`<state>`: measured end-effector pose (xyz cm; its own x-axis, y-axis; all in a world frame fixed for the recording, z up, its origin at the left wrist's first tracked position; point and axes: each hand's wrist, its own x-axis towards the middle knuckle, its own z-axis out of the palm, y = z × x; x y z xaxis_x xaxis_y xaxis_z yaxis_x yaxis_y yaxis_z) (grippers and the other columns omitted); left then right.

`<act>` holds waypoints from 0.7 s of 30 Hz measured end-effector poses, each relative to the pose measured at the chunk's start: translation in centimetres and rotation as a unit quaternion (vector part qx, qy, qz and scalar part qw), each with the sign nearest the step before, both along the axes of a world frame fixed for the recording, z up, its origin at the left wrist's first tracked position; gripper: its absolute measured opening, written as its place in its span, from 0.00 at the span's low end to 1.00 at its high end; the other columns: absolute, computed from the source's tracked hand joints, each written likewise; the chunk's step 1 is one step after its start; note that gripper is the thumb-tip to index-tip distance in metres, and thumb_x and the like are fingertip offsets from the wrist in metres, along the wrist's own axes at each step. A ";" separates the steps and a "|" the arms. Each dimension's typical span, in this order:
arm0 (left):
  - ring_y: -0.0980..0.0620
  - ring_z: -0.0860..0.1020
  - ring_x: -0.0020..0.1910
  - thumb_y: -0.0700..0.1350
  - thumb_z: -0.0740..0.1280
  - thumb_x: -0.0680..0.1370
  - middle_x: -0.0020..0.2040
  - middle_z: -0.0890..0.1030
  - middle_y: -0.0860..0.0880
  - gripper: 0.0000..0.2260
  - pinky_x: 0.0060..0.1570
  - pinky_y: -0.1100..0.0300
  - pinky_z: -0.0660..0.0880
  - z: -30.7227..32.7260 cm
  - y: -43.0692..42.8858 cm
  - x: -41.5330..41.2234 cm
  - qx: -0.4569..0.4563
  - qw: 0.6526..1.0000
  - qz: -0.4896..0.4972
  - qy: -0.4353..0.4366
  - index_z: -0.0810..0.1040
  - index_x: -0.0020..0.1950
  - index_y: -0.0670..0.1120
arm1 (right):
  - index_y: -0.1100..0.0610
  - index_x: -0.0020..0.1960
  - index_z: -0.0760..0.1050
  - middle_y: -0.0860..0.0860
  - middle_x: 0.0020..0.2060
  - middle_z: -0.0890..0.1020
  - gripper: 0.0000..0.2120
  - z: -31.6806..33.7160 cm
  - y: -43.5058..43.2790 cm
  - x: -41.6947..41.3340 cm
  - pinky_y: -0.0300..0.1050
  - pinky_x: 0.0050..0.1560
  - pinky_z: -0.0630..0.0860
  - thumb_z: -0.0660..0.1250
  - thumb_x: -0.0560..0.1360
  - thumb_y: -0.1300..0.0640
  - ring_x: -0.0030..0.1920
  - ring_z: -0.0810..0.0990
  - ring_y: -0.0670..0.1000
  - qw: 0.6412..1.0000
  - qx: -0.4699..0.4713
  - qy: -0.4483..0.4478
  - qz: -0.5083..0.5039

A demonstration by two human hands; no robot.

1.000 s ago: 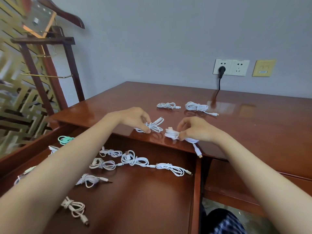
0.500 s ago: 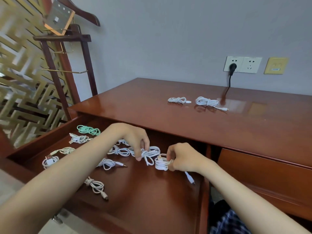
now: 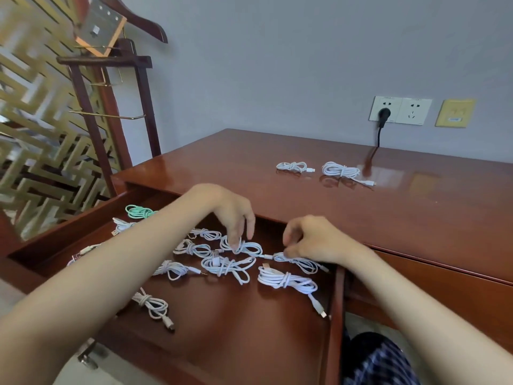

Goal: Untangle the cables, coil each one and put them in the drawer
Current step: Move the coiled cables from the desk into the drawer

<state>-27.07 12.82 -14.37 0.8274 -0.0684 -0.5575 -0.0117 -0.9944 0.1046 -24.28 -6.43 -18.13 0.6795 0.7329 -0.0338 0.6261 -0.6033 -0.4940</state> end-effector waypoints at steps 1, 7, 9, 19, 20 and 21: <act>0.61 0.78 0.42 0.42 0.74 0.71 0.57 0.80 0.47 0.20 0.43 0.72 0.72 0.8 -0.1 0.3 -0.021 1.000 0.001 -0.007 0.76 0.61 0.46 | 0.54 0.39 0.76 0.47 0.31 0.78 0.06 0.8 0.0 0.5 0.28 0.32 0.70 0.72 0.67 0.62 0.31 0.75 0.41 1.000 0.016 0.007 -0.009; 0.54 0.77 0.51 0.40 0.69 0.74 0.50 0.82 0.48 0.10 0.56 0.60 0.70 4.1 -1.5 3.2 -0.065 0.988 -0.010 -0.136 0.79 0.55 0.47 | 0.52 0.34 0.74 0.51 0.29 0.80 0.09 3.8 -0.2 4.4 0.25 0.30 0.68 0.66 0.69 0.65 0.22 0.73 0.36 0.995 0.051 -0.042 -0.076; 0.52 0.77 0.52 0.38 0.67 0.76 0.49 0.80 0.48 0.11 0.51 0.62 0.72 4.1 -1.9 4.7 -0.066 0.983 -0.007 -0.170 0.79 0.57 0.45 | 0.51 0.33 0.73 0.51 0.30 0.79 0.11 4.1 -0.1 6.0 0.24 0.24 0.66 0.66 0.69 0.64 0.23 0.74 0.39 0.992 0.047 -0.057 -0.098; 0.42 0.69 0.64 0.41 0.64 0.77 0.67 0.67 0.41 0.23 0.58 0.56 0.67 1.0 -2.1 11.8 -0.013 0.961 0.041 -0.273 0.65 0.71 0.45 | 0.63 0.49 0.77 0.59 0.49 0.81 0.10 2.5 -1.0 12.1 0.46 0.47 0.73 0.64 0.69 0.64 0.51 0.77 0.59 0.968 -0.013 -0.174 -0.182; 0.42 0.68 0.65 0.41 0.64 0.77 0.68 0.66 0.41 0.24 0.59 0.54 0.67 0.8 -2.0 12.3 -0.008 0.961 0.045 -0.273 0.63 0.72 0.45 | 0.63 0.51 0.77 0.59 0.50 0.80 0.11 2.4 -1.1 12.4 0.46 0.47 0.72 0.64 0.69 0.65 0.52 0.77 0.59 0.966 -0.012 -0.181 -0.187; 0.41 0.67 0.66 0.40 0.64 0.77 0.69 0.64 0.40 0.25 0.61 0.53 0.67 0.5 -1.9 12.7 -0.005 0.960 0.050 -0.276 0.61 0.73 0.44 | 0.63 0.53 0.76 0.60 0.52 0.79 0.12 2.4 -1.2 12.8 0.47 0.49 0.72 0.63 0.70 0.64 0.53 0.76 0.60 0.964 -0.010 -0.187 -0.191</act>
